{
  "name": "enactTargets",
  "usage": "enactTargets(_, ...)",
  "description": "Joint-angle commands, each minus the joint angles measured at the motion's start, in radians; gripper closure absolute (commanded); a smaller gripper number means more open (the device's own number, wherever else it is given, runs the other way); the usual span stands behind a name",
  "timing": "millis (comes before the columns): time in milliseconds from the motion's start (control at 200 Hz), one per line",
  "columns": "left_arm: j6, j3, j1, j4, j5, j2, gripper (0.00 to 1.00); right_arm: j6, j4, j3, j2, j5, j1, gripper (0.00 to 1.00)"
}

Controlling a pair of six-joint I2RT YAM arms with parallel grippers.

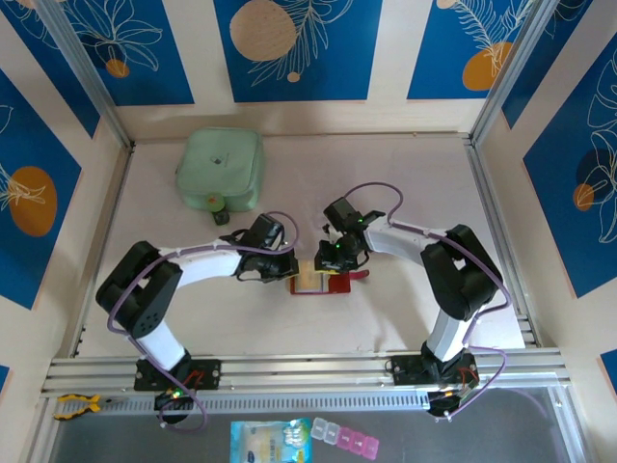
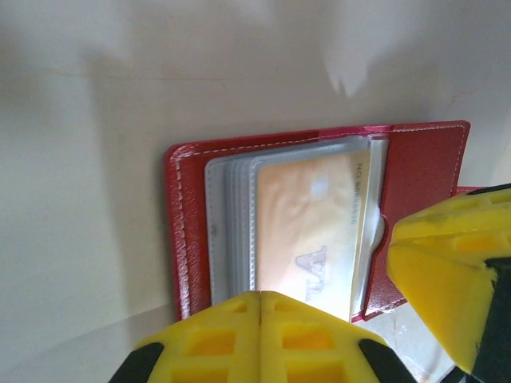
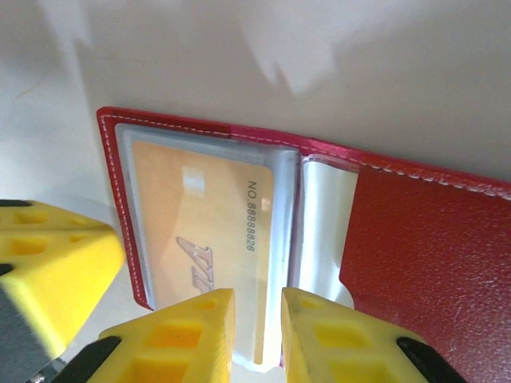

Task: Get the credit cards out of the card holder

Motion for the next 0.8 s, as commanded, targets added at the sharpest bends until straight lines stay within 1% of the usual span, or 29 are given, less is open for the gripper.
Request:
enactTargets(0,-0.004,0.013,-0.009,0.020,0.029,0.021,0.97,0.020,0.030,-0.030,-0.026,-0.075,-0.013,0.77)
enactTargets(200,-0.003,0.007,-0.010,0.050,0.046,0.039,0.97,0.034,0.094,-0.065,-0.025,-0.145,-0.034,0.76)
enactTargets(320,-0.002,0.003,-0.011,0.039,0.034,0.044,0.97,0.038,0.121,-0.081,-0.020,-0.172,-0.043,0.76)
enactTargets(495,0.010,-0.003,-0.009,-0.005,0.010,0.048,0.97,0.037,0.136,-0.087,-0.009,-0.186,-0.047,0.77)
enactTargets(790,0.009,-0.019,-0.009,-0.024,-0.002,0.040,0.97,0.035,0.153,-0.094,0.018,-0.196,-0.047,0.78)
